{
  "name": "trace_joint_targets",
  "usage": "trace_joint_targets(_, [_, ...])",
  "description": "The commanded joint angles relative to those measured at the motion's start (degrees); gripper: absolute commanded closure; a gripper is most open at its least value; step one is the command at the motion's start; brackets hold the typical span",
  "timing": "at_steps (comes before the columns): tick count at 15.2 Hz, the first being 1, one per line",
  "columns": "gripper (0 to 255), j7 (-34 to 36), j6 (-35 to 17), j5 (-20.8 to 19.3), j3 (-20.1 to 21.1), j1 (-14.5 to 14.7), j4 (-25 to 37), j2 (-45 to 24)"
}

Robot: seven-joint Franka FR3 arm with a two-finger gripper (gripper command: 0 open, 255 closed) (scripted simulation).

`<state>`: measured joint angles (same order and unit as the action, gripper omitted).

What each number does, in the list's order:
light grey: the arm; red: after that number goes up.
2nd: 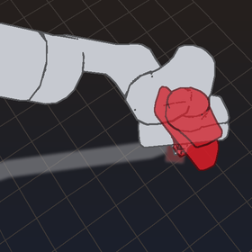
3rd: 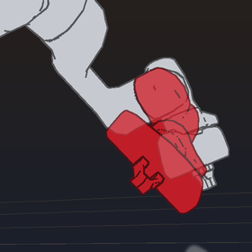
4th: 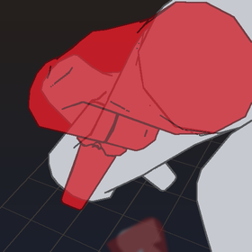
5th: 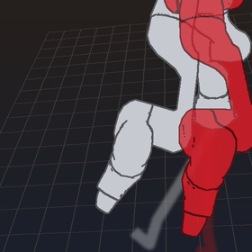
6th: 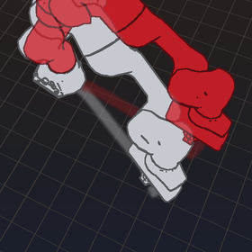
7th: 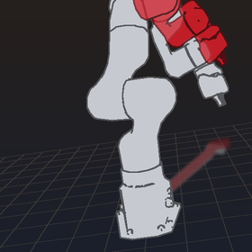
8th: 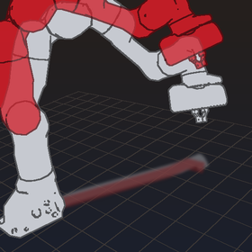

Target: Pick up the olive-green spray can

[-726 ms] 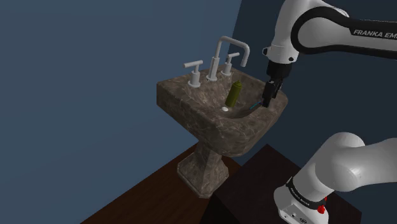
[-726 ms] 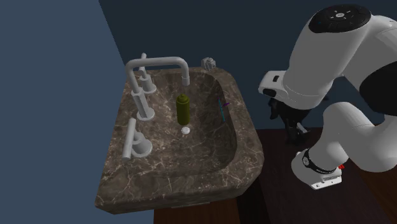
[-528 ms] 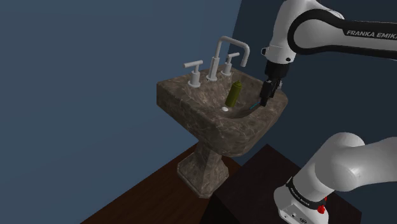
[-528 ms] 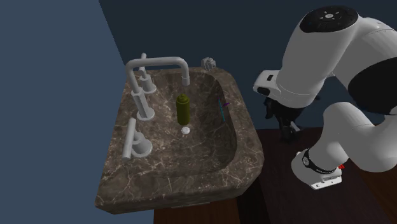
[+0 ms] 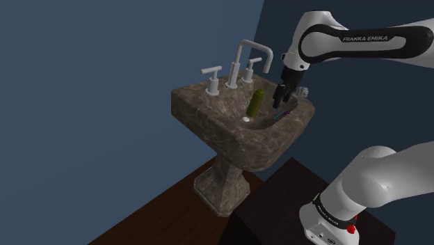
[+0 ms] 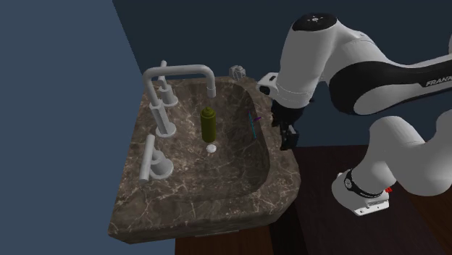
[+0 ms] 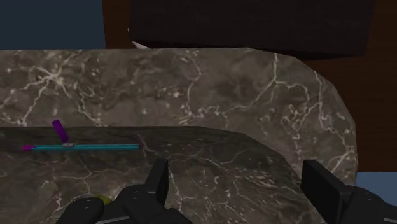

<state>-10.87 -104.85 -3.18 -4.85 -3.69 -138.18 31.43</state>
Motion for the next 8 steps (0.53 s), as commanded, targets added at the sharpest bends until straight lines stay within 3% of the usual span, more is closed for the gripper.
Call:
trace_joint_targets(1, [0,-0.4,-4.0,0.5,-1.3,-0.5,0.5,-2.9])
trace_joint_targets(8, [0,-4.8,-15.3,3.9,-7.0,-2.0,5.5,-14.2])
